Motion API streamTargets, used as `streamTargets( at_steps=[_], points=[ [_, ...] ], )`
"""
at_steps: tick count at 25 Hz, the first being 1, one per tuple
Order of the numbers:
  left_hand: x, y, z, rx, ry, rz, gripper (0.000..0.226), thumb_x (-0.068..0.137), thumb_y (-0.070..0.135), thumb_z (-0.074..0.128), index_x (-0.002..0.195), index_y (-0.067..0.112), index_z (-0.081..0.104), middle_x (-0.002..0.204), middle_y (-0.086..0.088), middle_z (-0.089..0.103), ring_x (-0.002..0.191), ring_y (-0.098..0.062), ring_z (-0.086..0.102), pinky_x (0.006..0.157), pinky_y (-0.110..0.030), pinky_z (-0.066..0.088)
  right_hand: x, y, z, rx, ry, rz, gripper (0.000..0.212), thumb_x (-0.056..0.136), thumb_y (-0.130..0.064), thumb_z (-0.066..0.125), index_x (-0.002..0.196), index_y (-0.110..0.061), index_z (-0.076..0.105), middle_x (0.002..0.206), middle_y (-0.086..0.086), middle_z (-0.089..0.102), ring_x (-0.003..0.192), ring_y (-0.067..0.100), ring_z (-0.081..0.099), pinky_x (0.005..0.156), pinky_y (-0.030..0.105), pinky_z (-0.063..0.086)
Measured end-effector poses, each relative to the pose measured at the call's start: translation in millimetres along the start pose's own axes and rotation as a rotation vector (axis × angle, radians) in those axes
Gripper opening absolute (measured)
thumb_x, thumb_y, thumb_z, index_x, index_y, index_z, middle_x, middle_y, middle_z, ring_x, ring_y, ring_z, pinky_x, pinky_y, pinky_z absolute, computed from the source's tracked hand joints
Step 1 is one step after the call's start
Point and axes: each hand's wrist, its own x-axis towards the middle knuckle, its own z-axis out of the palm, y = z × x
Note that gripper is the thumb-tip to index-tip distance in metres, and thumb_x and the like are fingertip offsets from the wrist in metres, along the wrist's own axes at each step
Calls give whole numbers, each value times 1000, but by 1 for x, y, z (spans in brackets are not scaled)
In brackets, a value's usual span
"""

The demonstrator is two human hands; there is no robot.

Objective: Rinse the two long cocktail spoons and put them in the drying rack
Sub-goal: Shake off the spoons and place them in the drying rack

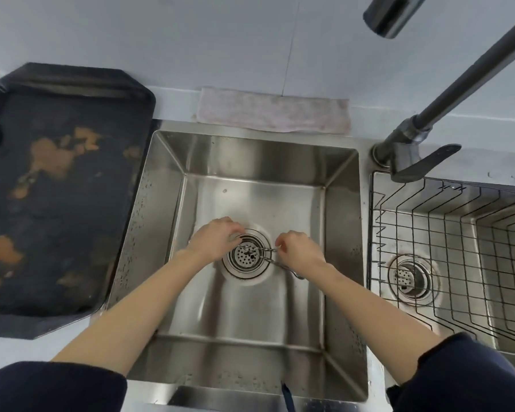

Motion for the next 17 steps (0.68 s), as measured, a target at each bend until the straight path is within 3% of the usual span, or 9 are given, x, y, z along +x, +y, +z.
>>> streamTargets(
  at_steps=[9, 17],
  points=[
    [28, -14, 48, 171, -76, -10, 34, 90, 20, 50, 124, 14, 55, 131, -8, 54, 123, -28, 45, 101, -39, 41, 19, 5, 34, -38, -128, 1, 27, 93, -20, 49, 116, -13, 60, 125, 11, 58, 115, 33, 54, 98, 37, 41],
    [34, -10, 56, 219, -14, -31, 24, 90, 14, 45, 111, 14, 56, 125, -6, 54, 123, -26, 44, 96, -36, 35, 19, 4, 45, -56, -95, 12, 32, 93, -3, 41, 119, -10, 58, 127, 12, 57, 115, 36, 52, 93, 41, 46]
  ],
)
